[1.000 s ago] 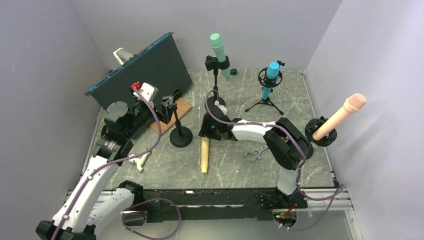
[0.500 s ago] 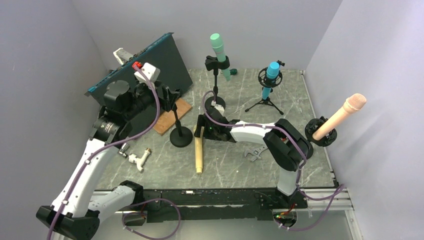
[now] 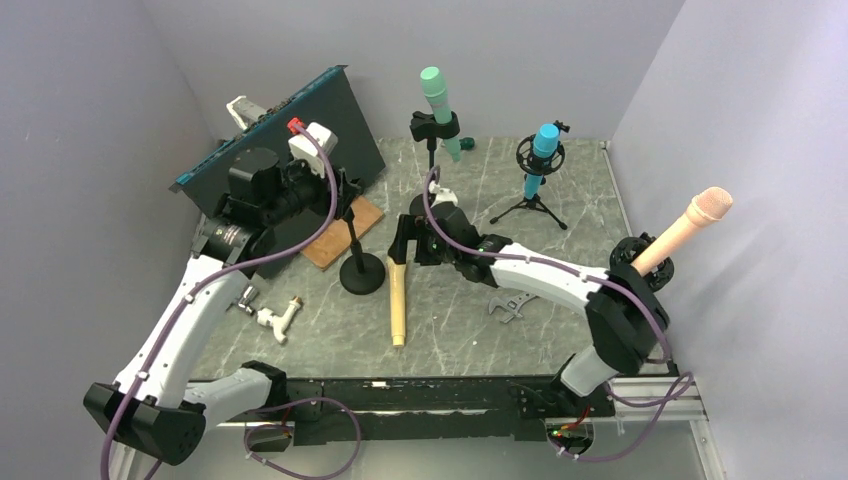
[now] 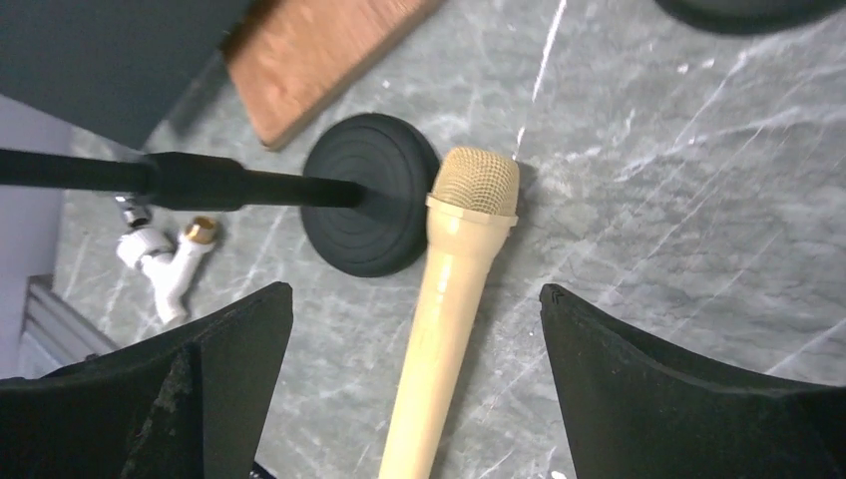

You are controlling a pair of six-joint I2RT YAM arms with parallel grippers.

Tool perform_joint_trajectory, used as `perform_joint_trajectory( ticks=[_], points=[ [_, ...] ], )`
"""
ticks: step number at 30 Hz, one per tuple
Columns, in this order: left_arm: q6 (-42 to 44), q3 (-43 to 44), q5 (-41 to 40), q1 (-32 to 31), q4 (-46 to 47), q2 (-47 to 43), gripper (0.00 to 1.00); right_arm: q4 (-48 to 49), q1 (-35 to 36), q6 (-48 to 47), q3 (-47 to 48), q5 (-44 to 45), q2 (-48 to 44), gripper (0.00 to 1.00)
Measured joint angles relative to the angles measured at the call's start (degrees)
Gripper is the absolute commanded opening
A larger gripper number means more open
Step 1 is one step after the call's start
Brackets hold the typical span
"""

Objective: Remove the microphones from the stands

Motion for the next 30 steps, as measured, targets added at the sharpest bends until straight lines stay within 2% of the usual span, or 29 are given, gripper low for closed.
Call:
perform_joint_trajectory(
  ticks=[6,10,13,16,23,30],
  points=[
    [0.1,-4.5,0.7,0.0,1.7,-0.5,0.54,-0.3,-2.0,-3.3,-1.6,0.0,-7.3,0.92],
    [-0.8,-6.6,0.2,-0.1,3.4,-0.9,0.4,-0.5,-3.7,-4.3,-2.9,0.1,-8.9,0.91],
    [-2.2,-7.0,-0.4,-0.2,3.8,-0.9,0.34,-0.5,-4.4,-4.5,-4.0,0.2,-9.7,0.9],
    [-3.6,-9.5,-0.7,-0.3,7.5,-1.8,0.22,-0.5,-5.0,-4.6,-5.4,0.1,-10.6,0.9],
    [-6.9,-14.9,-2.0,-0.7,14.3,-3.6,0.21,-1.3,-6.3,-5.5,-6.1,0.2,-12.7,0.9],
    [-8.9,-19.5,-4.7,-2.0,15.7,-2.6,0.22,-2.3,-7.5,-6.9,-6.6,0.6,-14.0,0.9]
  ],
)
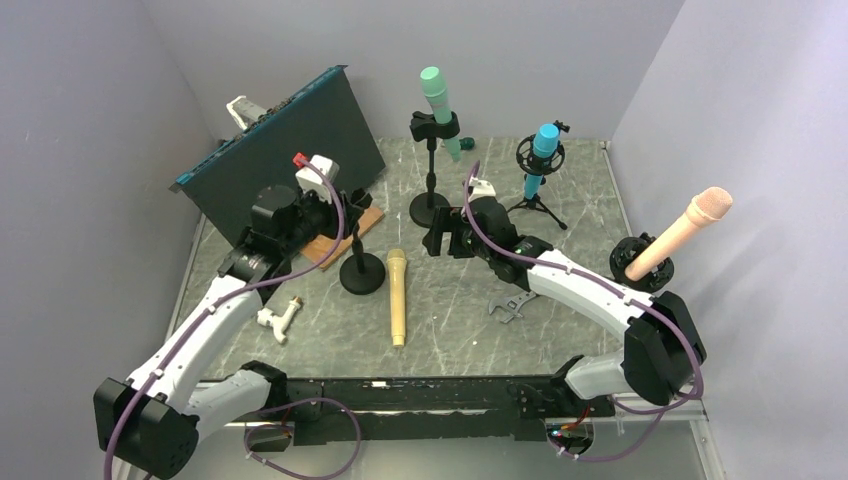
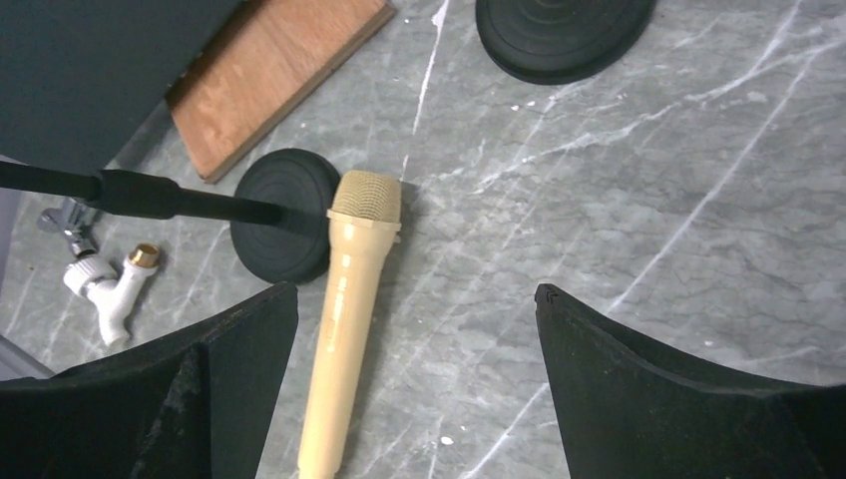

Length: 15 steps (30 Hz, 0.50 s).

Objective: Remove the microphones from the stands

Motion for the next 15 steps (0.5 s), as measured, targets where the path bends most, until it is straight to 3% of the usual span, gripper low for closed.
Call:
perform_joint_trajectory(
  ticks=[10,15],
  points=[
    [-2.1,-3.7,-2.8,-0.5,-0.3,-0.8,0.3,-2.7,-0.4,-4.3,0.4,1.9,0.0,0.94],
    [-2.8,-3.7,-2.7,-0.5,0.6,0.0,0.29,-4.7,-0.5,-5.0,2.0,5.7,-0.5,0.97]
  ],
)
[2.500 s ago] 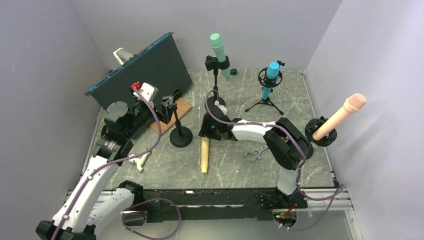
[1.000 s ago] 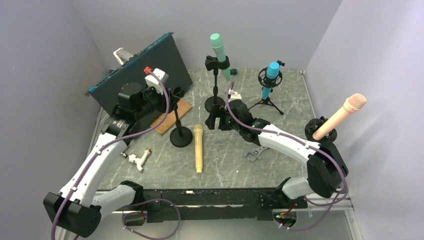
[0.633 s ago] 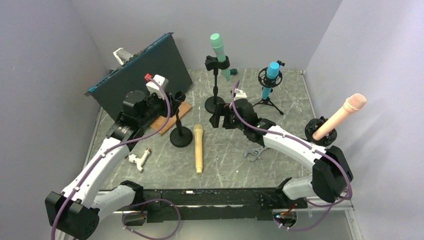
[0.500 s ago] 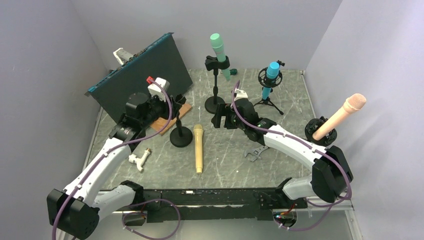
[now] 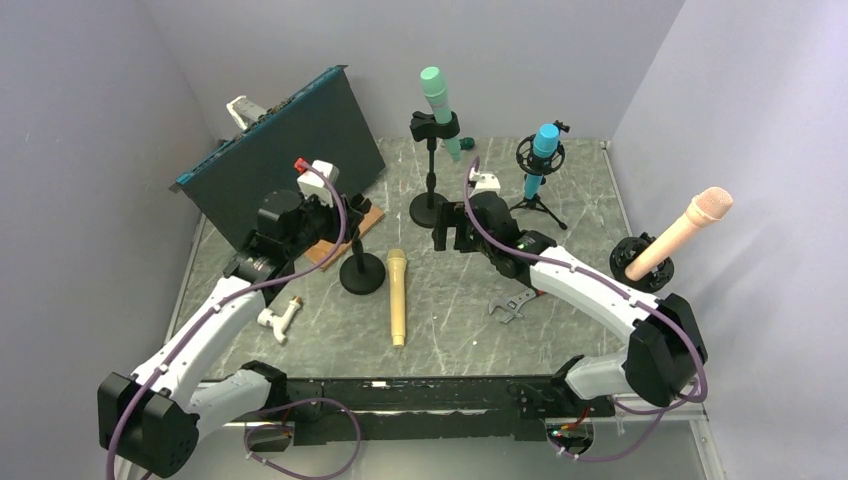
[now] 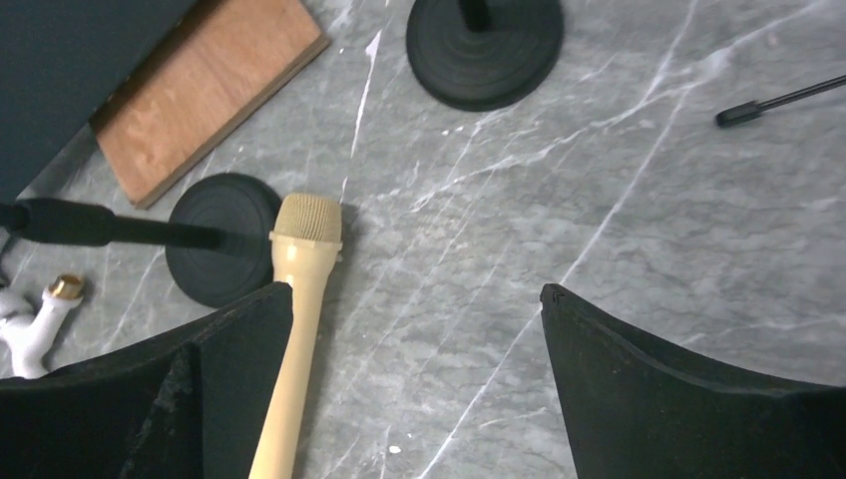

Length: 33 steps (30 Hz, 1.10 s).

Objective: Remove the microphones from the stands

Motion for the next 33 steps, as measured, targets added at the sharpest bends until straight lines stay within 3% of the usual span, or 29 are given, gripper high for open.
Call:
perform_joint_trajectory(
  ticks=[10,16,22,26,30,33],
  points=[
    [-3.4,-4.1,0.2,-0.3,2.9,1.7,0.31,-6.2,0.0,-0.6,8.3,11.8,0.0,1.0],
    [-3.7,-2.2,0.2,-0.3,-0.3,1.5,0.62,-5.3,-0.1,-5.7,5.3,9.8,-2.0,1.0],
    [-3.2,7.0,0.9,-0.4,-15.1,5.1,0.8,-6.4,-0.2,-10.5,6.9,7.5,-1.7,1.0],
    [-1.0,20.4,1.5,-0.5,-23.0,8.8,0.99,-8.0,-0.4,-13.5,10.1,7.0,-1.6,1.0],
    [1.2,31.1,3.6,-0.5,-22.6,9.2,0.99,-9.5,-0.9,-15.9,16.1,7.3,-0.8,0.99],
    [2.8,32.5,5.4,-0.5,-20.2,7.2,0.99,-9.6,-1.4,-17.8,21.9,7.6,0.6,0.99]
  ],
)
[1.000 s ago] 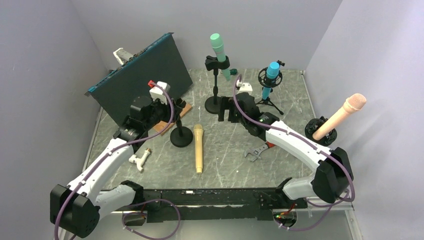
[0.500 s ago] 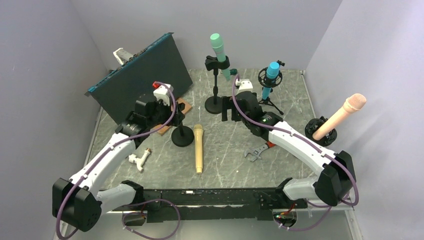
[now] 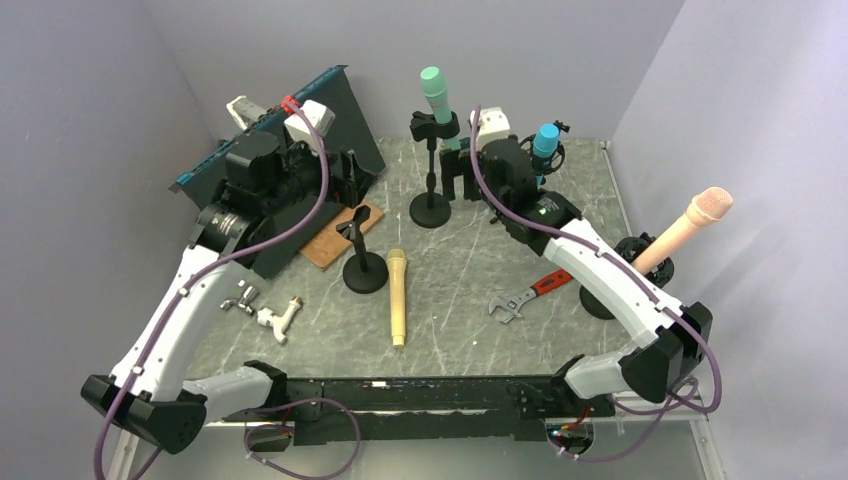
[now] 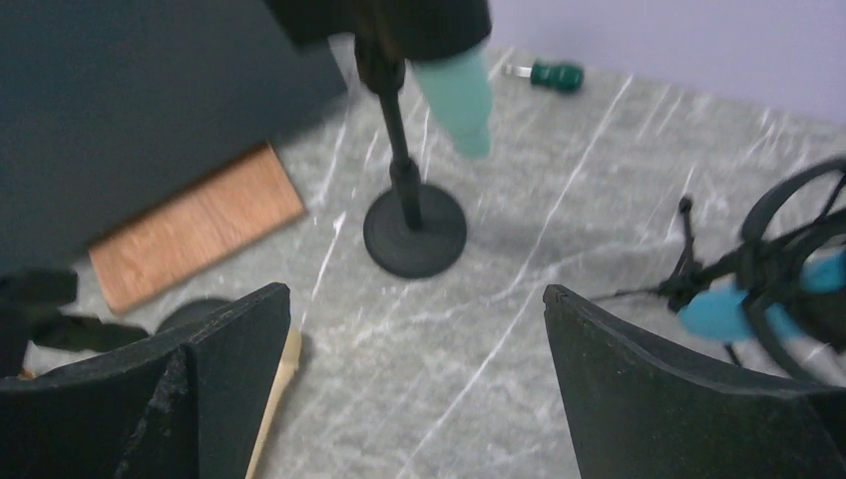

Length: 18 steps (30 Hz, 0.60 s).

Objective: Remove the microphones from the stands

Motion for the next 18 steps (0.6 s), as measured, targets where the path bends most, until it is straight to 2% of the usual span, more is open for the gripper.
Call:
perform_joint_trajectory(
  ticks=[3,12,18],
  points=[
    [1.2,-2.7,1.6,0.0,4.2,-2.7,0.99,0.0,-0.9,-1.7,5.6,-0.1,1.9,0.99],
    [2.8,-20.6,4.2,1.9,15.3,-12.5,0.99,6.7,-1.5,-9.6,15.3,-0.8,10.1,0.99],
    [2.9,-23.5,4.3,2.0,19.8,-15.8,0.99,8.4,-1.5,-12.7,24.5,1.4,19.3,0.88]
  ],
)
